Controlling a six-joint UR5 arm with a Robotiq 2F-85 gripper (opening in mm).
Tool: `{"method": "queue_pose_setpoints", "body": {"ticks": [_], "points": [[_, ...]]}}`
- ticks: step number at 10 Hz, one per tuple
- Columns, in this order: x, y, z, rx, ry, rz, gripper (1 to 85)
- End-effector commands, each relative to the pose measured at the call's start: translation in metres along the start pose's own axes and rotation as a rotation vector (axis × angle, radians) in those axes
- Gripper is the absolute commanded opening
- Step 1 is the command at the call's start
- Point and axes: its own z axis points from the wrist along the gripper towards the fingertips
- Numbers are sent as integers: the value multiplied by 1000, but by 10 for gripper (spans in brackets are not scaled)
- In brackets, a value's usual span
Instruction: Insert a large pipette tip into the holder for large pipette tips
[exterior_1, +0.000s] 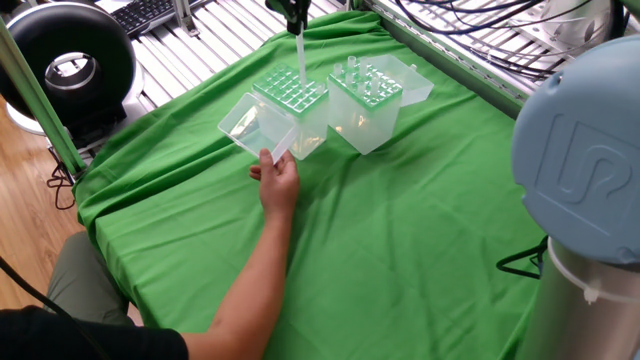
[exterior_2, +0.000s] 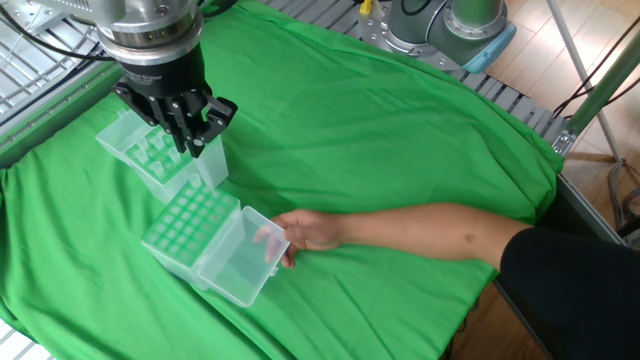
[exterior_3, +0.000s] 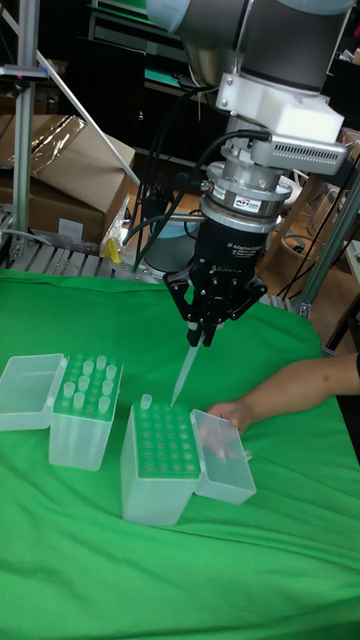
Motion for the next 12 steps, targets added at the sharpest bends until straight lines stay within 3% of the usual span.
{"method": "queue_pose_setpoints", "body": {"ticks": [1, 12], "points": [[-1, 3, 0, -14, -10, 2, 10], [3, 2, 7, -20, -21, 10, 10]]}}
